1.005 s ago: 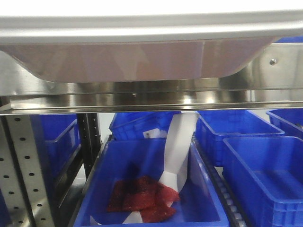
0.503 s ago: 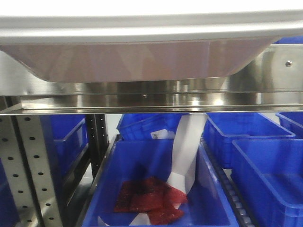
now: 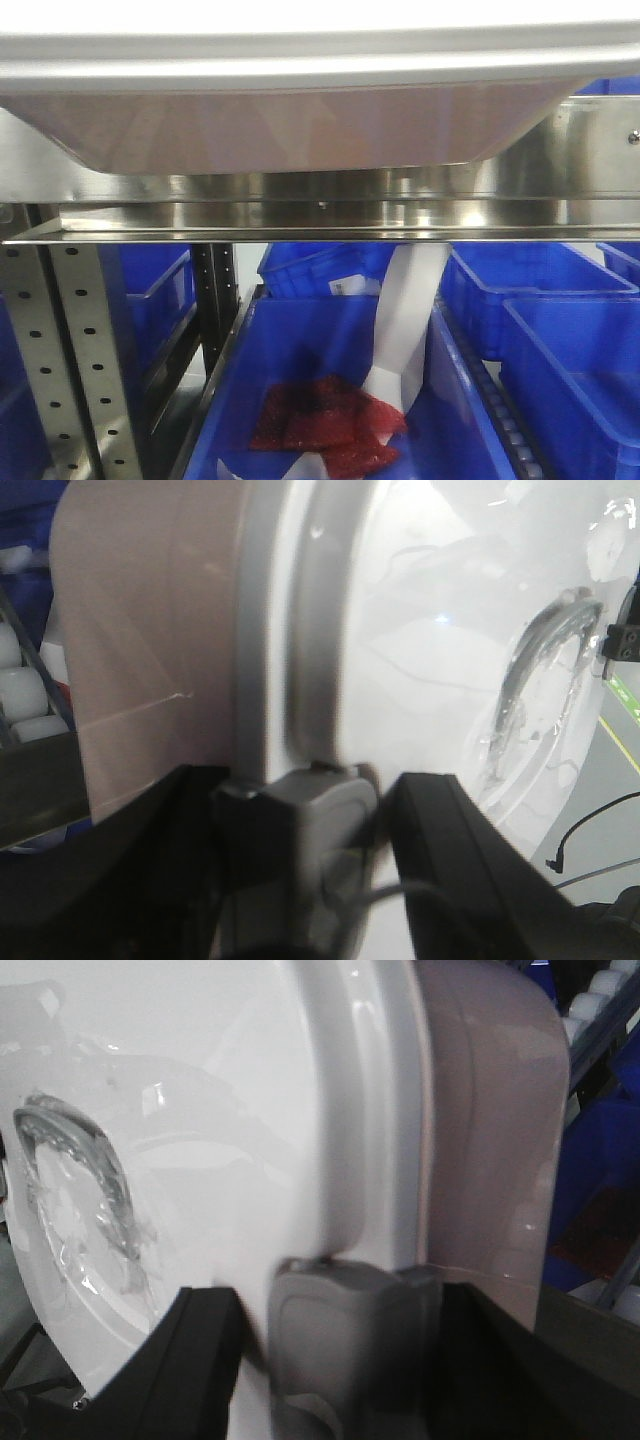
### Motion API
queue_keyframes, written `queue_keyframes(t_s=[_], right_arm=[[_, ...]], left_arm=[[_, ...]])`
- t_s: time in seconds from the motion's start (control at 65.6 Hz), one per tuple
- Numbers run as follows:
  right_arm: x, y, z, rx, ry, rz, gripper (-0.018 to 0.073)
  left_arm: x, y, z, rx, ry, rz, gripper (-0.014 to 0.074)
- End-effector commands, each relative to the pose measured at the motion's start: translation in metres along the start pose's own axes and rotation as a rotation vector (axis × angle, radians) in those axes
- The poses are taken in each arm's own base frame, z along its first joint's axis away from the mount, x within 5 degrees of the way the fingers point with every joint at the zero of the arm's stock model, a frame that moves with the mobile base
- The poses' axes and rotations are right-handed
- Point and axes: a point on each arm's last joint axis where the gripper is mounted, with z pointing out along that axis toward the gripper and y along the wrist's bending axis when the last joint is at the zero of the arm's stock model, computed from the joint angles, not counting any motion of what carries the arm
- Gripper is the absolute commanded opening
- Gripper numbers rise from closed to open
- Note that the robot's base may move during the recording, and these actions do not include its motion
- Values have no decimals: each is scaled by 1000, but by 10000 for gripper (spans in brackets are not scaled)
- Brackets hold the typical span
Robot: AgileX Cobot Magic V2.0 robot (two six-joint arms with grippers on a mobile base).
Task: Grab white bin and place on right shelf
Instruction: 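Hold the bin with both grippers above the metal shelf edge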
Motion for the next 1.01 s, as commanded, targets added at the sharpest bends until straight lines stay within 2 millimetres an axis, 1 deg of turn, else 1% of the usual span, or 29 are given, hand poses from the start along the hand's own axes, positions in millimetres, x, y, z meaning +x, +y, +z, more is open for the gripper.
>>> queue_keyframes(t_s=[0.0, 0.853, 0.99], right_arm=[[-9, 33, -8, -232, -60, 13, 368], [-9, 34, -8, -232, -60, 13, 368], [-11, 34, -9, -244, -71, 24, 368]], left_arm=[[-10, -29, -7, 197, -70, -5, 188], [-10, -29, -7, 197, -70, -5, 188], [-12, -27, -7, 173, -94, -8, 189]])
